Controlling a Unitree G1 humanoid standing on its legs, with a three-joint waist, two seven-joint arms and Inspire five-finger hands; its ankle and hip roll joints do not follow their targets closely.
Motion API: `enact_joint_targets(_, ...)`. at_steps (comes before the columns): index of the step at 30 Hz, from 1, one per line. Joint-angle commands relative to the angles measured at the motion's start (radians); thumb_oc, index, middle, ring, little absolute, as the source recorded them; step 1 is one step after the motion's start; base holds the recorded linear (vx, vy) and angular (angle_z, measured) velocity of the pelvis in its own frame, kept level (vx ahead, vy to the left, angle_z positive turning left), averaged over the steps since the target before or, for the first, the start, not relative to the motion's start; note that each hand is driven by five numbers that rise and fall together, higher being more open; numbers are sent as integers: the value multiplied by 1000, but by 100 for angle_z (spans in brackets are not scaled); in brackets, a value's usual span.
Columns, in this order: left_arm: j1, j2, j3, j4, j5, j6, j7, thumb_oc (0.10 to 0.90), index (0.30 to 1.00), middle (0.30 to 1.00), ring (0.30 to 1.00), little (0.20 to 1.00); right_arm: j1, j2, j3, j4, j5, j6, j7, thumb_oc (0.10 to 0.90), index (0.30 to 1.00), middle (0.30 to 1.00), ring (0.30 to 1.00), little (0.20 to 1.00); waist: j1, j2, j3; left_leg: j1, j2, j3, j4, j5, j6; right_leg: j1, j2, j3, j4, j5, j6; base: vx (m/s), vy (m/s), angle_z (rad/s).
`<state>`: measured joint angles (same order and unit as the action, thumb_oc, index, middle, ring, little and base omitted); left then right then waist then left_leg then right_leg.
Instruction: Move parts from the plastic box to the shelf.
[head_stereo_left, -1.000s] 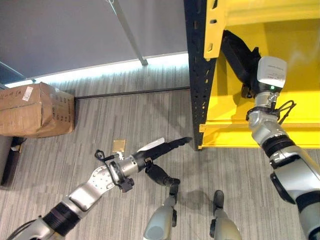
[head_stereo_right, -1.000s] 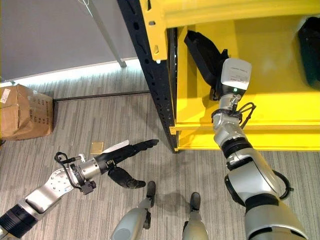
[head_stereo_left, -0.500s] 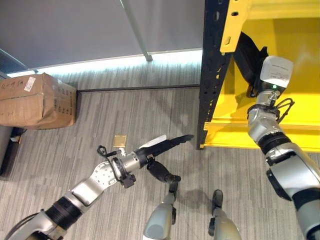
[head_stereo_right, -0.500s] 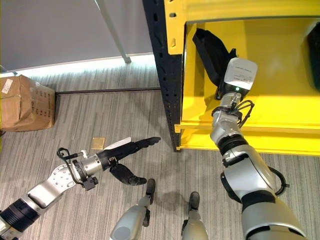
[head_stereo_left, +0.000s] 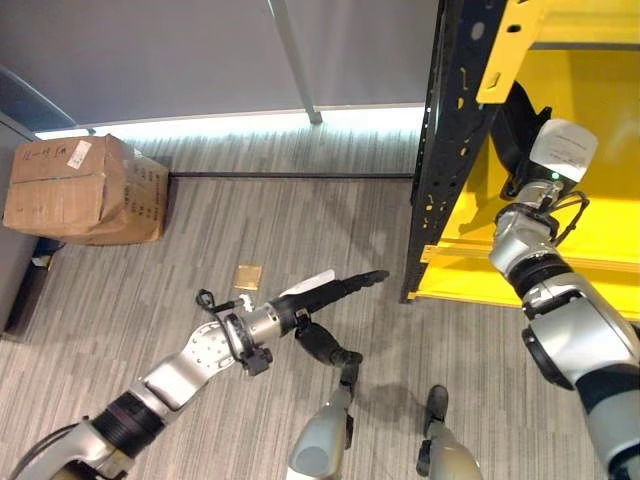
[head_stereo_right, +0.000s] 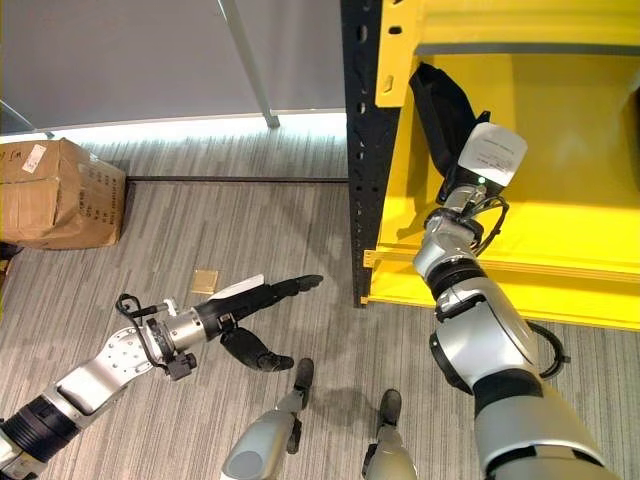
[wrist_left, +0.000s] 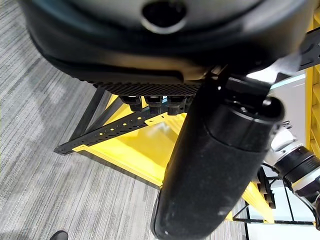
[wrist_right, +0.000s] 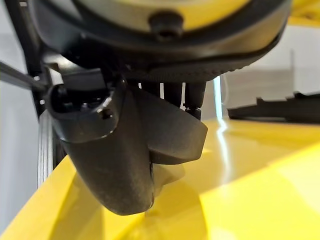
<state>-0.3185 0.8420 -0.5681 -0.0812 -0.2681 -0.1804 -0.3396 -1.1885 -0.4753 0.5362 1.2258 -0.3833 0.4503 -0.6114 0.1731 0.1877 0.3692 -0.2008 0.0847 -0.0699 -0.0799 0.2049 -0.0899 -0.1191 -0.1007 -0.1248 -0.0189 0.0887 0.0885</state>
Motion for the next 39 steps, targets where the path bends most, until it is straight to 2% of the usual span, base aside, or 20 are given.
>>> enact_joint_targets(1,-124,-5,5,-103,-21,-44,25,900,1000,1000,1000,1000,77,-11,-20,209,241,149,78,400,300,300,300,300,28,-18,37,5,17,30,43,-55,4,-1,-82,-48,48,-4,25,4,0,7)
enact_joint_targets(6,-134,-12,-7,-105,-15,-35,34,900,1000,1000,1000,1000,78,-11,-53,233,293,128,30,400,300,300,300,300,25,-16,39,6,17,31,43,-56,4,0,-82,-47,51,-5,25,0,1,1)
enact_joint_targets(18,-141,-12,-40,-105,-11,-36,55,900,1000,1000,1000,1000,101,-37,-88,269,347,153,-32,400,300,300,300,300,19,-15,30,21,16,35,42,-59,2,19,-83,-43,43,-4,28,0,0,0)
enact_joint_targets(39,-108,22,-30,-129,-1,-58,48,900,1000,1000,1000,1000,145,-100,-99,240,259,98,-48,400,300,300,300,300,7,-35,20,34,32,44,53,-64,0,33,-69,-23,42,-9,27,3,-5,-1)
